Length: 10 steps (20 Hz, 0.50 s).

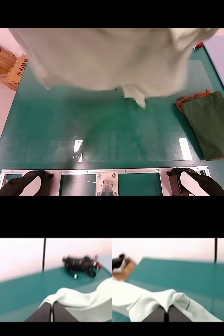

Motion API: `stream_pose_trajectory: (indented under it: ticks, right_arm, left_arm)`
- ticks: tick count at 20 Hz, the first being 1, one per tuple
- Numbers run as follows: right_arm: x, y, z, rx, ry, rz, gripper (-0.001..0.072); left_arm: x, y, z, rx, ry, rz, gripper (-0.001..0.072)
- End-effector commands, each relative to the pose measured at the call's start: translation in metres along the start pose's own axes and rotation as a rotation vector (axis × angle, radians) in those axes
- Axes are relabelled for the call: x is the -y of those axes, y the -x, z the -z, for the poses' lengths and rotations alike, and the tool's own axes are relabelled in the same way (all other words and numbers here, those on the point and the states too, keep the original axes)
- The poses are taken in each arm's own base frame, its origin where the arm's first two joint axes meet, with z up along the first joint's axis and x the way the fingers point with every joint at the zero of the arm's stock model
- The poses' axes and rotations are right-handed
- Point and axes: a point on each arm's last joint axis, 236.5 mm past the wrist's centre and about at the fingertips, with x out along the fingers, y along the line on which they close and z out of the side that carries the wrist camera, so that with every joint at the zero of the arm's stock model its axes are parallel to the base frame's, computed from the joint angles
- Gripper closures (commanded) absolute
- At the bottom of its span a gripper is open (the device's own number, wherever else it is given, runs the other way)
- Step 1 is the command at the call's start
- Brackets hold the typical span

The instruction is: Fold the shirts.

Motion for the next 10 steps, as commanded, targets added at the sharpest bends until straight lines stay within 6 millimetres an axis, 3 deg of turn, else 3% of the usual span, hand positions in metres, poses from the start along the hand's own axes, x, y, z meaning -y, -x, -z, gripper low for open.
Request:
stream_pose_trajectory:
  ticks: [1,3,6,8,10]
  right_arm:
    - [-0.063,0.086,-0.074,0.251,0.215,0.059,0.0697]
    - [-0.068,0.113,-0.091,0.340,0.246,0.131,0.0697]
    - [-0.063,0.119,-0.090,0.340,0.253,0.175,0.0696]
    - [-0.048,0.104,-0.085,0.305,0.226,0.177,0.0696]
    - [-0.022,0.075,-0.070,0.233,0.169,0.175,0.0696]
  left_arm:
    - [0.050,0.068,-0.072,0.255,-0.131,0.015,0.0684]
    - [0.055,0.078,-0.076,0.273,-0.144,0.006,0.0685]
    - [0.042,0.069,-0.066,0.235,-0.135,-0.023,0.0684]
    - [0.020,0.050,-0.048,0.179,-0.109,-0.063,0.0685]
    - [-0.006,0.025,-0.026,0.125,-0.061,-0.096,0.0684]
